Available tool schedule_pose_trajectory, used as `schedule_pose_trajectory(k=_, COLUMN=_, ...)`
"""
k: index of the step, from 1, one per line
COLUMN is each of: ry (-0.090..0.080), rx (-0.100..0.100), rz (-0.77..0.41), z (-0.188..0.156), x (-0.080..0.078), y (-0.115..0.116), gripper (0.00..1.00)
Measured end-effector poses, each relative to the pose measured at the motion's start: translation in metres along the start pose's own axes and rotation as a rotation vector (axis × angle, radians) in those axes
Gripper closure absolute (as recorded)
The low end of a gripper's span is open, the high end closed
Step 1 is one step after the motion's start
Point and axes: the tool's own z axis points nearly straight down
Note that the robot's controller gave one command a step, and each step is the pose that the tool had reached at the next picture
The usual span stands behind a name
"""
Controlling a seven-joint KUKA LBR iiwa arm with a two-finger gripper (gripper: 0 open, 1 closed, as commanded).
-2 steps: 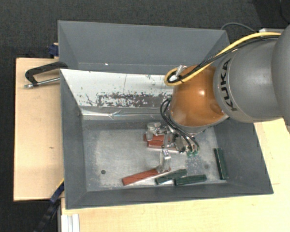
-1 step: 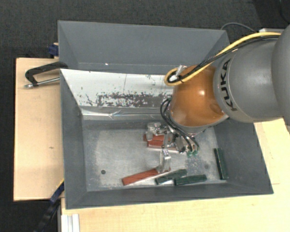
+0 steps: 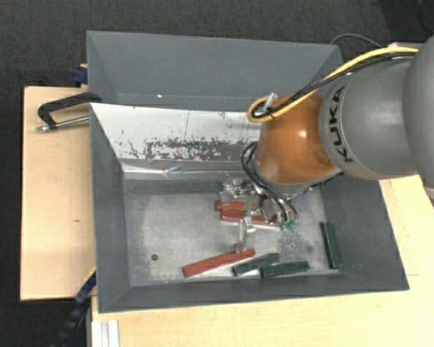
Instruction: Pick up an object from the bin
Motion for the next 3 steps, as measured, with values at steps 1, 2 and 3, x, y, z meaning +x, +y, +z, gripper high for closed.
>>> schedule_pose_trajectory(k=1, ry=0.000, rx=0.001, rz=0.025, z=0.001, x=-0.011, y=-0.037, gripper=0.00)
schedule_pose_trajectory(k=2, ry=0.004, rx=0.000, rz=0.067, z=0.016, x=0.000, y=-0.038, gripper=1.00)
schedule_pose_trajectory(k=3, ry=0.004, rx=0.000, rz=0.068, z=0.016, x=0.000, y=-0.038, gripper=1.00)
